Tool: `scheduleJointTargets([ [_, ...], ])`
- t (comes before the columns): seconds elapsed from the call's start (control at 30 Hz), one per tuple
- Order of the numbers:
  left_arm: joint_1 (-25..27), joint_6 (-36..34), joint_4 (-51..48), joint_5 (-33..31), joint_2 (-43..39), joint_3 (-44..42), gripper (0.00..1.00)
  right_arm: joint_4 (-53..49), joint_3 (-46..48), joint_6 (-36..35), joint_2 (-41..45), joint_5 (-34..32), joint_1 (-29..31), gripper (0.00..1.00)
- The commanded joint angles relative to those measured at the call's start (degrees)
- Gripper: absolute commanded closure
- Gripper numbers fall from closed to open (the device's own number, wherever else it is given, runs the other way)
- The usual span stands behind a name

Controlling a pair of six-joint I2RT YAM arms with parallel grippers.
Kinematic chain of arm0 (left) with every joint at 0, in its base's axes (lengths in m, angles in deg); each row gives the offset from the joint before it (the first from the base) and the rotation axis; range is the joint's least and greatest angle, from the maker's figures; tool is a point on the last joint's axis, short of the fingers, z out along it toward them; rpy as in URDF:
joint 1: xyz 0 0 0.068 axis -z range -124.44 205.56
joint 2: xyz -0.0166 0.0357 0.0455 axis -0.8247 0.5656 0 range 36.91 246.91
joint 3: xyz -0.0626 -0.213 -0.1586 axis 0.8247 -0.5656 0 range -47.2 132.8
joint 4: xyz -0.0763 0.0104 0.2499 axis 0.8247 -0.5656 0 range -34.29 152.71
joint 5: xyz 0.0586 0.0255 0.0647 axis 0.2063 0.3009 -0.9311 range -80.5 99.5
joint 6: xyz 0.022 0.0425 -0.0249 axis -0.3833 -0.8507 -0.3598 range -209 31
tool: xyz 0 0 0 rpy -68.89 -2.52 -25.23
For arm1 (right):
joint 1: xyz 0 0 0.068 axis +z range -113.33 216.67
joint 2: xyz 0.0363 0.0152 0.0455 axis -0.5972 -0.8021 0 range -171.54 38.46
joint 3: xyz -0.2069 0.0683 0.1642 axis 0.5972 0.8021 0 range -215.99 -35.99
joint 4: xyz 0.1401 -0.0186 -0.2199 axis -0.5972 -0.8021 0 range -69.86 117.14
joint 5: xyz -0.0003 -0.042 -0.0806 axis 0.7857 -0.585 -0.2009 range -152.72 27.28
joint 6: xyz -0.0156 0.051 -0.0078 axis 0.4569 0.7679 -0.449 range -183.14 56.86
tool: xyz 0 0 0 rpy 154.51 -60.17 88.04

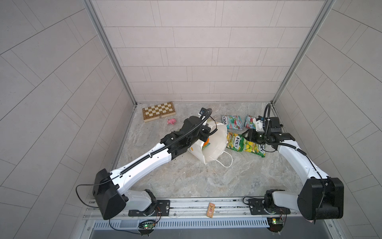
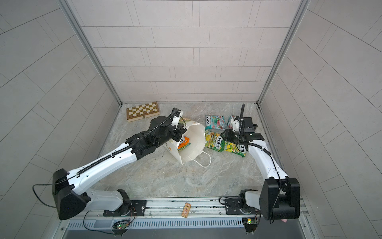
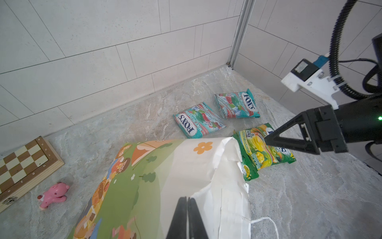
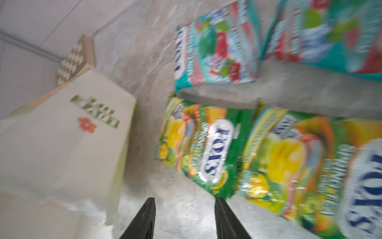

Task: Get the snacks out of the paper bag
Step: 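Move the open right gripper back over and down into the bag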

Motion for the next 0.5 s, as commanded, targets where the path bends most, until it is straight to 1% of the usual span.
scheduleJointTargets([
  [0.0, 0.2, -0.9, 1.8, 0.8, -1.3, -0.3, 1.00, 3.7, 1.0, 2.5, 3.5, 6.0, 5.7, 0.54],
  [0.07, 0.2, -0.1, 1.8, -0.1, -1.2, -0.2, 1.00, 6.4, 1.8, 3.4, 4.5, 5.7, 10.0, 0.56],
  [0.2, 0.2, 1.4, 2.4, -1.3, -0.8, -0.1, 1.00, 14.6, 4.2, 6.5, 5.9, 2.9, 18.3, 0.59],
  [0.33, 0.2, 2.5, 2.6, -2.0, -0.6, 0.0, 1.00, 18.1, 4.1, 8.0, 4.5, 2.4, 23.0, 0.61],
  [0.47, 0.2, 3.4, 3.2, -2.4, -0.6, -0.1, 1.00, 17.0, 2.0, 7.2, 0.7, 2.5, 26.7, 0.64],
])
